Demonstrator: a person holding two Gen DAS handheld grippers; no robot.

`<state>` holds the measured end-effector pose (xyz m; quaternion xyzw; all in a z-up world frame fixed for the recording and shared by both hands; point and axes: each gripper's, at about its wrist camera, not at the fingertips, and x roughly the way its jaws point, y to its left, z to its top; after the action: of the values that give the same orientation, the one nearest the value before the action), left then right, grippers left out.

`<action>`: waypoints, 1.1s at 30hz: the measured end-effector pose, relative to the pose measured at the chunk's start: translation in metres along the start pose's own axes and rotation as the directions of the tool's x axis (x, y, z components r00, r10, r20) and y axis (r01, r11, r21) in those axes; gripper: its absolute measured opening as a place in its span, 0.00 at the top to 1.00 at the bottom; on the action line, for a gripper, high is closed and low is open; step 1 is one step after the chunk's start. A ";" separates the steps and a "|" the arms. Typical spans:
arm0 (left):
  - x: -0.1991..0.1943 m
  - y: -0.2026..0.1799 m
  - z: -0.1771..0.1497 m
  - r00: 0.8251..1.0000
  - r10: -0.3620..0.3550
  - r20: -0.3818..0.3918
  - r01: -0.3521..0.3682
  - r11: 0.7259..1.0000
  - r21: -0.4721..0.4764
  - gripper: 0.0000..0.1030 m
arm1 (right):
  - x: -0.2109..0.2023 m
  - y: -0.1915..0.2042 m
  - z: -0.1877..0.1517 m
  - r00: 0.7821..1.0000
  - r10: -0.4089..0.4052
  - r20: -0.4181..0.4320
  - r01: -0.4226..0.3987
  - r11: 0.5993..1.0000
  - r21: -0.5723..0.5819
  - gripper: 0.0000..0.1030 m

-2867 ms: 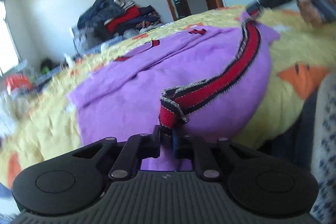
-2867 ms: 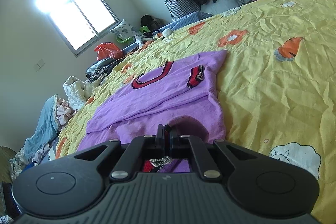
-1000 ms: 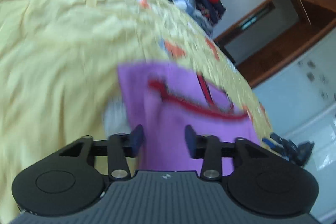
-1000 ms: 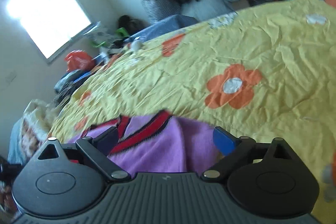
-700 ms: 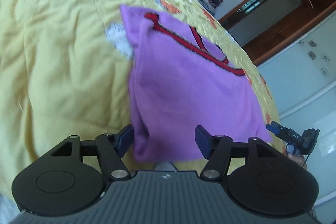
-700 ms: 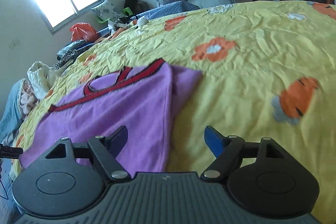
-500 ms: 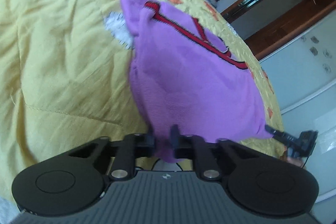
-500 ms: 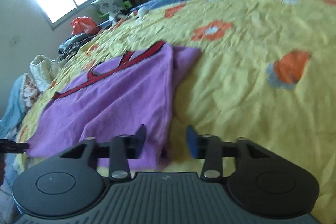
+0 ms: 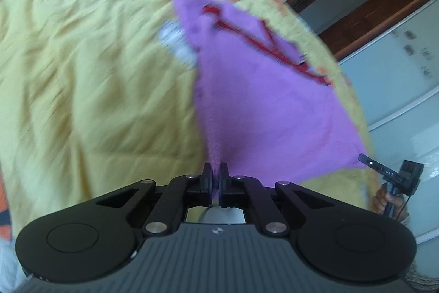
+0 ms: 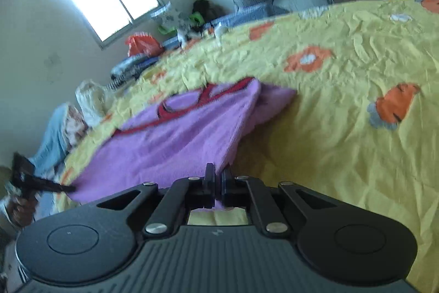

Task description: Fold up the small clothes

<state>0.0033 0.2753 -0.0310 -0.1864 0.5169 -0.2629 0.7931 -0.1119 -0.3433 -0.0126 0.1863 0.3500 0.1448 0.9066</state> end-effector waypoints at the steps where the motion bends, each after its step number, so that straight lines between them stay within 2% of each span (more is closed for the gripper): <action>1: 0.001 0.005 -0.001 1.000 -0.007 0.005 0.007 1.000 -0.006 0.93 | 0.009 -0.006 -0.009 0.999 -0.025 -0.033 0.025 1.000 0.000 0.97; 2: 0.000 0.010 -0.001 1.000 -0.018 0.010 0.018 0.999 -0.027 0.93 | 0.013 -0.011 -0.014 0.998 -0.025 -0.051 0.025 1.000 -0.003 0.97; 4: -0.009 0.009 0.003 0.999 0.009 0.033 -0.009 1.000 -0.002 0.95 | 0.004 -0.015 -0.015 1.000 0.000 -0.016 0.000 1.000 0.024 0.97; 6: -0.016 0.007 0.008 0.999 -0.008 0.040 0.007 1.000 0.008 0.95 | -0.015 -0.003 -0.006 0.999 0.020 0.028 -0.020 1.000 -0.022 0.97; 7: -0.019 0.003 0.009 0.999 0.008 0.039 -0.010 0.999 0.039 0.95 | -0.025 0.003 -0.001 0.999 0.030 0.042 -0.028 0.999 -0.043 0.98; 9: -0.018 0.004 0.010 1.000 0.015 0.014 -0.016 0.999 0.050 0.95 | -0.034 0.009 0.000 1.000 0.031 0.004 -0.031 0.995 -0.099 0.98; 10: -0.016 0.005 0.010 0.999 0.035 0.002 -0.035 0.997 0.066 0.99 | -0.030 0.007 -0.004 0.999 0.007 -0.036 -0.011 0.993 -0.115 0.98; 12: -0.013 0.010 0.011 0.996 0.093 -0.019 -0.091 0.992 0.087 0.99 | -0.015 -0.005 -0.018 0.995 -0.037 -0.096 0.027 0.994 -0.102 0.98; 13: -0.017 0.015 0.011 0.996 0.082 -0.021 -0.080 0.994 0.074 0.99 | -0.012 -0.015 -0.022 0.995 -0.036 -0.091 0.031 0.998 -0.063 0.96; 14: -0.021 0.015 0.012 0.995 0.098 -0.022 -0.095 0.992 0.086 0.99 | -0.014 -0.022 -0.022 0.996 -0.032 -0.079 0.030 0.999 -0.022 0.90; 15: -0.027 0.012 0.012 0.989 0.149 -0.008 -0.147 0.982 0.118 1.00 | -0.018 -0.026 -0.021 0.997 -0.040 -0.063 0.040 0.999 0.009 0.84; 17: -0.041 0.004 0.016 0.989 0.145 0.023 -0.147 0.983 0.112 1.00 | -0.030 -0.025 -0.017 1.000 -0.019 -0.001 0.019 0.999 0.032 0.36; 18: -0.046 -0.008 0.017 0.990 0.133 0.050 -0.139 0.982 0.129 1.00 | -0.035 -0.020 -0.014 0.999 -0.009 0.045 0.009 1.000 0.011 0.33; 20: -0.049 -0.043 0.020 0.985 0.125 0.121 -0.145 0.974 0.176 0.99 | -0.033 0.005 -0.005 0.995 -0.032 0.094 0.041 0.995 -0.096 0.33; 21: -0.044 -0.060 0.021 0.985 0.097 0.145 -0.123 0.975 0.183 0.93 | -0.025 0.022 -0.001 0.993 -0.050 0.105 0.066 0.985 -0.159 0.33; 22: -0.033 -0.075 0.023 0.983 0.077 0.165 -0.107 0.979 0.176 0.78 | -0.012 0.038 0.003 0.994 -0.056 0.094 0.076 0.973 -0.220 0.33; 24: -0.006 -0.102 0.019 0.971 0.073 0.228 -0.118 0.974 0.194 0.65 | 0.019 0.062 0.008 0.994 -0.075 0.084 0.096 0.956 -0.277 0.35; 26: 0.034 -0.123 0.011 0.964 0.135 0.231 -0.191 0.951 0.244 0.64 | 0.053 0.074 0.011 0.991 -0.132 0.030 0.135 0.944 -0.301 0.34; 28: 0.070 -0.122 0.000 0.965 0.184 0.187 -0.230 0.936 0.266 0.67 | 0.074 0.083 0.000 0.984 -0.175 -0.042 0.146 0.911 -0.386 0.35; 29: 0.073 -0.123 -0.010 0.949 0.198 0.245 -0.270 0.913 0.308 0.65 | 0.078 0.084 -0.008 0.978 -0.198 -0.064 0.152 0.891 -0.429 0.35; 30: 0.075 -0.126 -0.015 0.938 0.221 0.266 -0.310 0.878 0.364 0.67 | 0.074 0.084 -0.019 0.979 -0.200 -0.037 0.160 0.867 -0.472 0.35; 31: 0.073 -0.126 -0.016 0.931 0.244 0.273 -0.339 0.856 0.390 0.67 | 0.069 0.080 -0.021 0.980 -0.193 -0.050 0.150 0.879 -0.453 0.35; 32: 0.069 -0.124 -0.014 0.921 0.276 0.276 -0.368 0.851 0.374 0.67 | 0.063 0.076 -0.020 0.979 -0.186 -0.082 0.134 0.893 -0.429 0.35; 33: 0.064 -0.119 -0.009 0.920 0.291 0.264 -0.372 0.858 0.353 0.67 | 0.058 0.077 -0.018 0.976 -0.192 -0.107 0.127 0.890 -0.438 0.35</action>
<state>-0.0103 0.1416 -0.0136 0.0445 0.3945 -0.2005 0.8957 -0.0930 -0.2482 -0.0251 -0.0580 0.3897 0.1562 0.9057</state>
